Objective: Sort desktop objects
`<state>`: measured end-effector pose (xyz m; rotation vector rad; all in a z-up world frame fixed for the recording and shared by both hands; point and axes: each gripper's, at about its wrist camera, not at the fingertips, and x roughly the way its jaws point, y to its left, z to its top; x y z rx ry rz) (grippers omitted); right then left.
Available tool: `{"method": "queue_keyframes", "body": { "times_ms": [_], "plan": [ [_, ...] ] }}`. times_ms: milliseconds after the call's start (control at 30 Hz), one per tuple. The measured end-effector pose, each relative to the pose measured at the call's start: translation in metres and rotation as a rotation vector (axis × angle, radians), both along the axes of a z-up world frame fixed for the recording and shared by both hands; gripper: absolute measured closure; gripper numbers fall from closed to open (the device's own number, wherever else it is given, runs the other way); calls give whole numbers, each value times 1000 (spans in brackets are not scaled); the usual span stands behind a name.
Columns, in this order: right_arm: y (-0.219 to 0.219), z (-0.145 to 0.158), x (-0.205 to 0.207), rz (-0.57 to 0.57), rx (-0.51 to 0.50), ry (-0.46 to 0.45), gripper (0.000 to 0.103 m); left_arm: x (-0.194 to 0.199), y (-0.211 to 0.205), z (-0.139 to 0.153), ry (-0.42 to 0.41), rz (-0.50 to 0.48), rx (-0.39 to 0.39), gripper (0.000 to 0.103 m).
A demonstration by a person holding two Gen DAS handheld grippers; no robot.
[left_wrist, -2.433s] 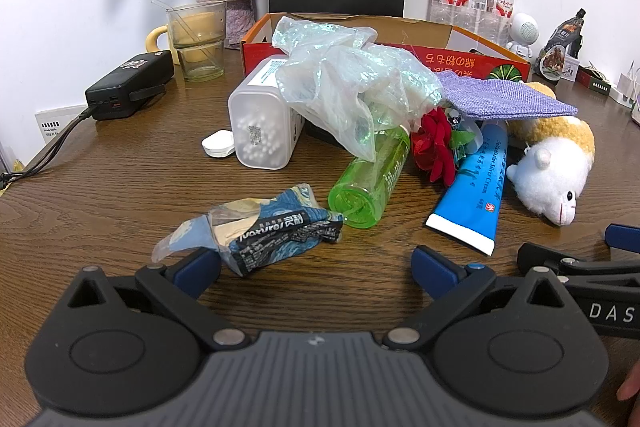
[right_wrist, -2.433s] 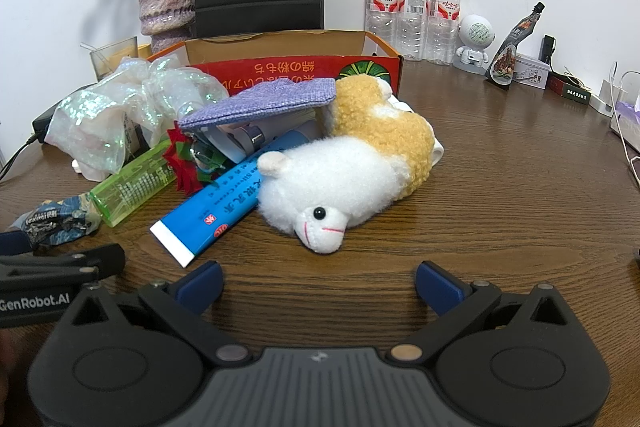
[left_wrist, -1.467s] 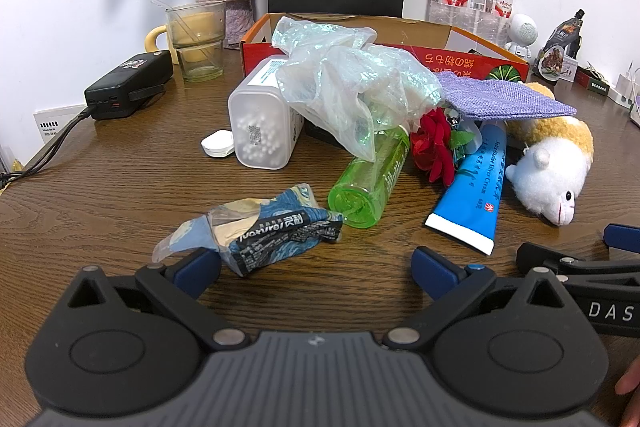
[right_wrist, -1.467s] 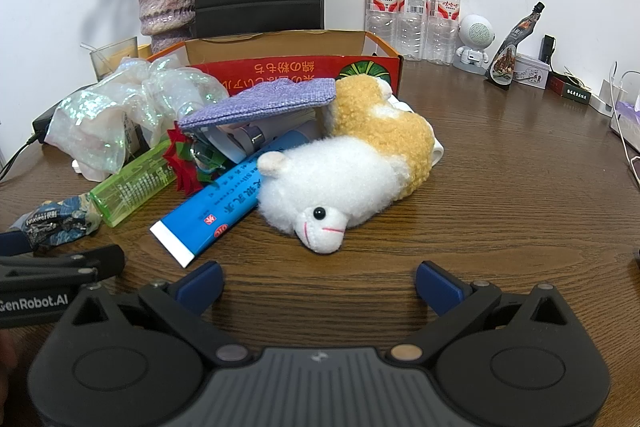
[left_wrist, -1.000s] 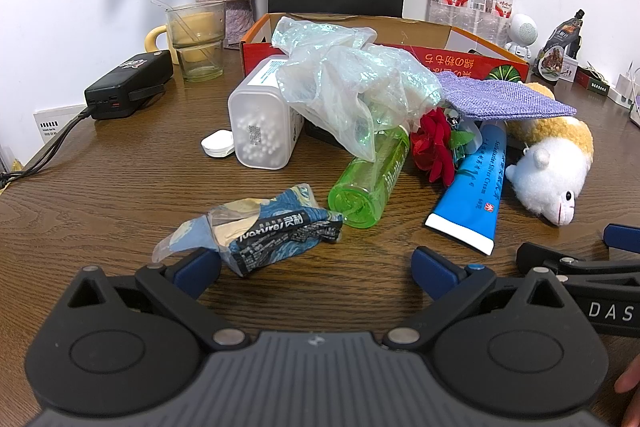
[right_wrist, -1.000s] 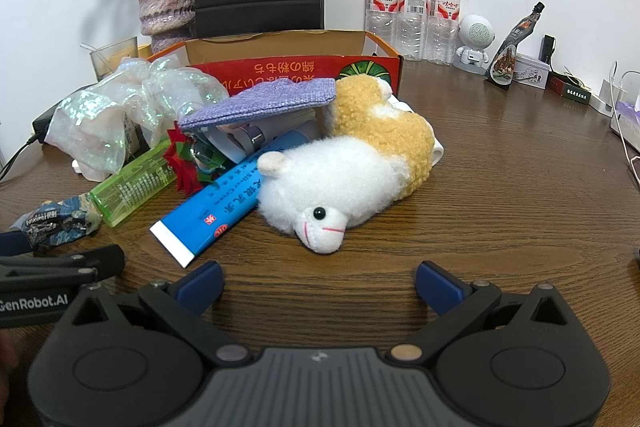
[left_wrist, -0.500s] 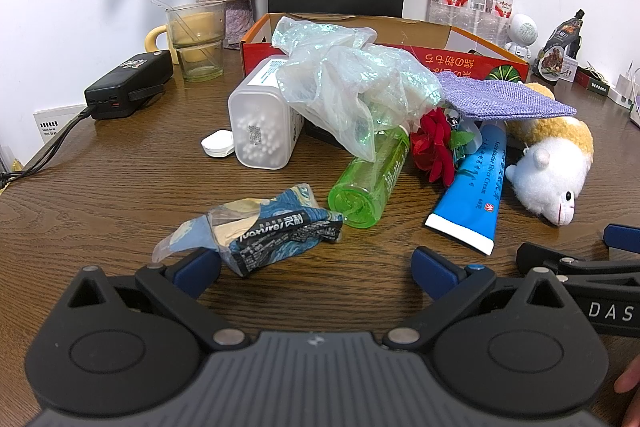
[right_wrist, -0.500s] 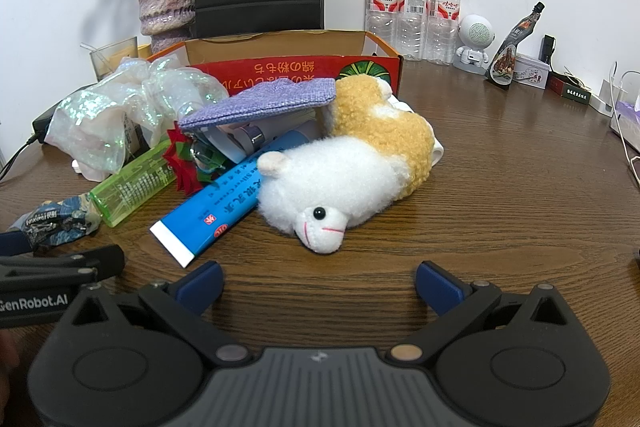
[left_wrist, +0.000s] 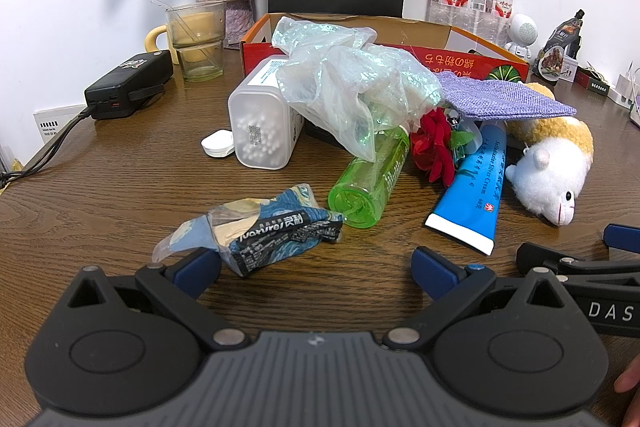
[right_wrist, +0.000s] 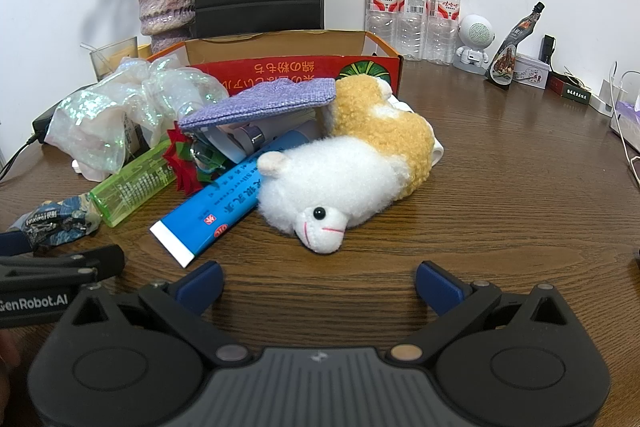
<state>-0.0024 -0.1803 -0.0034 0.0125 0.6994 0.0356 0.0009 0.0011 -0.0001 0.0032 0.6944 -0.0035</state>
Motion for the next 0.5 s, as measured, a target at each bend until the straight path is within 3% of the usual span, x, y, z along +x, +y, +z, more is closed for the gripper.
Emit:
{"method": "queue_keyframes", "body": {
  "times_ms": [500],
  "plan": [
    [0, 1, 0, -2, 0, 1, 0, 0, -1, 0, 1, 0, 8, 0]
  ]
}}
